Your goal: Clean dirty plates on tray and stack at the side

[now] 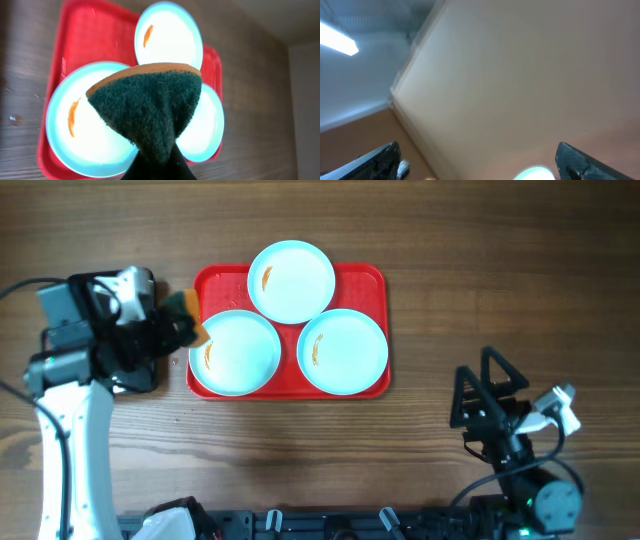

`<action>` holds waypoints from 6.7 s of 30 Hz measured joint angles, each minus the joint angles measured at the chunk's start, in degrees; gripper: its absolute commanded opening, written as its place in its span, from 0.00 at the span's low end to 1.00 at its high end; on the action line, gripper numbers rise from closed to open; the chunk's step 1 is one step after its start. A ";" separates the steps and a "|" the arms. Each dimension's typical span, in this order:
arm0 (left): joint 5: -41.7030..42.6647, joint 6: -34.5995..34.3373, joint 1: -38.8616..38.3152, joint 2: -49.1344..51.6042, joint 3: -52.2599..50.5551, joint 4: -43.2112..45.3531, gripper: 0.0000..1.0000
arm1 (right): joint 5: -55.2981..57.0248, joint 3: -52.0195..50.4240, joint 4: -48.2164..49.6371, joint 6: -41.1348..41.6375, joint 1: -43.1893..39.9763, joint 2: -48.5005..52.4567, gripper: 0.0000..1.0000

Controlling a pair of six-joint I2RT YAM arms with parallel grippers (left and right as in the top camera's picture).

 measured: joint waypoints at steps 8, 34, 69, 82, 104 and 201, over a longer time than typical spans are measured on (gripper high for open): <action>-1.40 1.03 -5.95 8.17 -1.60 3.76 0.04 | -12.09 44.00 -42.66 -24.41 0.50 34.16 1.00; -19.76 -4.52 -12.35 17.88 -1.64 4.72 0.04 | -6.69 94.33 -61.13 -33.83 29.79 109.96 0.47; -20.00 -4.74 -12.35 17.88 -1.64 4.07 0.04 | 5.57 93.90 -60.65 -20.31 36.52 125.28 0.14; -20.00 -4.74 -12.35 17.88 -1.64 4.04 0.04 | 8.07 90.88 -58.27 -18.69 37.27 125.28 0.13; -21.00 -5.29 -16.28 24.98 -1.64 8.13 0.04 | 6.69 90.77 -57.68 -16.00 37.24 125.28 0.04; -50.60 -17.25 -17.18 -3.56 -7.52 6.60 0.04 | 5.44 90.84 -58.12 -17.51 37.73 124.61 0.04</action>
